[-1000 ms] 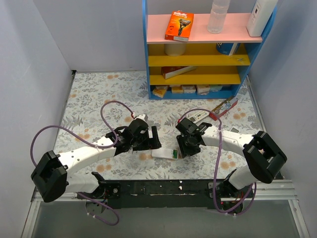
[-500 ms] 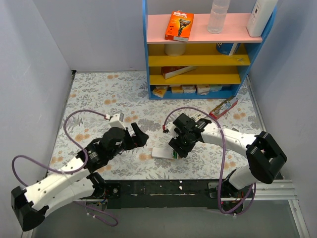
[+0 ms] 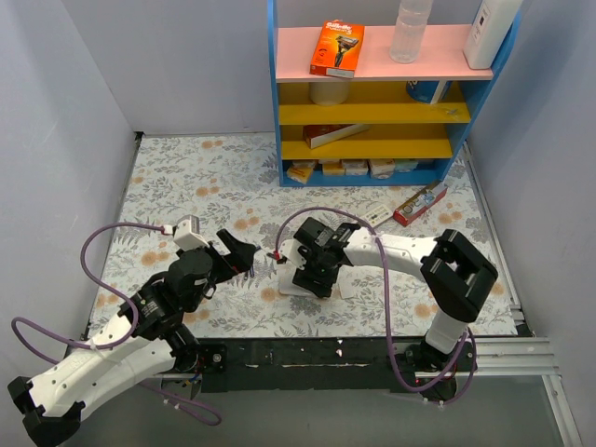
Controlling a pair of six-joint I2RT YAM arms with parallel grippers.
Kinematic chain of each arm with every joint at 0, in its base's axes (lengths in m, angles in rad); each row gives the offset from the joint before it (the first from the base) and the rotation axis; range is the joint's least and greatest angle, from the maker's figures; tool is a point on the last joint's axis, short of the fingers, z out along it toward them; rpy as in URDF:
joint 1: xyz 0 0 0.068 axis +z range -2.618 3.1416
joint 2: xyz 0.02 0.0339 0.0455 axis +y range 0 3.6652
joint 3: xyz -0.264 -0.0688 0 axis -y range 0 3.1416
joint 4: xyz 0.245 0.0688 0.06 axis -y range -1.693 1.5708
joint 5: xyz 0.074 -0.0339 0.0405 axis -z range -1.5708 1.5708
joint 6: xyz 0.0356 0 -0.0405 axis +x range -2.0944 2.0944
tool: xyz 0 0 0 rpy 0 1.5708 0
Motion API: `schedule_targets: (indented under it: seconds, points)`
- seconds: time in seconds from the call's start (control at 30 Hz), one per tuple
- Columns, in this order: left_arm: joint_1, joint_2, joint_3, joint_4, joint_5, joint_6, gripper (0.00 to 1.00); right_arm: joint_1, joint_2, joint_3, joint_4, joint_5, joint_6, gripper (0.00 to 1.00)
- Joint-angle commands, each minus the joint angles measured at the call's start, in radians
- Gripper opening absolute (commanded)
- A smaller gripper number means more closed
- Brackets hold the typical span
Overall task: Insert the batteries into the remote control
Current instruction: Move the remote control to the center of the board.
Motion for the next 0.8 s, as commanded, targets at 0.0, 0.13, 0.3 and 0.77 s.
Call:
schedule_targets:
  seconds: [0.0,0.13,0.3,0.77]
  points:
    - [-0.004,-0.001,0.026,-0.038,-0.051,-0.020,0.98,0.018,0.048,0.067,0.036,-0.027,-0.035,0.68]
    - [-0.004,0.034,0.052,-0.026,-0.039,-0.006,0.98,0.018,0.090,0.102,0.044,-0.044,-0.022,0.62]
    - [-0.004,0.068,0.063,-0.041,-0.039,-0.015,0.98,0.018,0.120,0.144,0.021,-0.045,0.016,0.59]
    - [-0.004,0.034,0.039,-0.015,-0.047,0.017,0.98,-0.072,-0.163,0.001,-0.152,0.051,-0.195,0.76]
